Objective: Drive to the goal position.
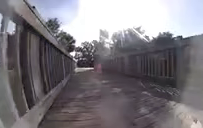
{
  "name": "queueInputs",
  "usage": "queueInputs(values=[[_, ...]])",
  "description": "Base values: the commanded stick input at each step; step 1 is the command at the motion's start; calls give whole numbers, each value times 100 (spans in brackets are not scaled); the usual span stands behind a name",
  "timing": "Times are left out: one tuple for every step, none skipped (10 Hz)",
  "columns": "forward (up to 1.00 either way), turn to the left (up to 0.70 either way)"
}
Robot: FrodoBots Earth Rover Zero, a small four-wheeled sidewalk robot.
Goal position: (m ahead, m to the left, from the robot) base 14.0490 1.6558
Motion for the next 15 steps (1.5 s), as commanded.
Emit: queueInputs(values=[[85, 0], [85, 0], [85, 0], [85, 0], [85, 0], [85, 0], [85, 0], [85, 0], [85, 0], [85, 0], [85, 0], [85, 0], [85, 0], [85, 0], [85, 0]])
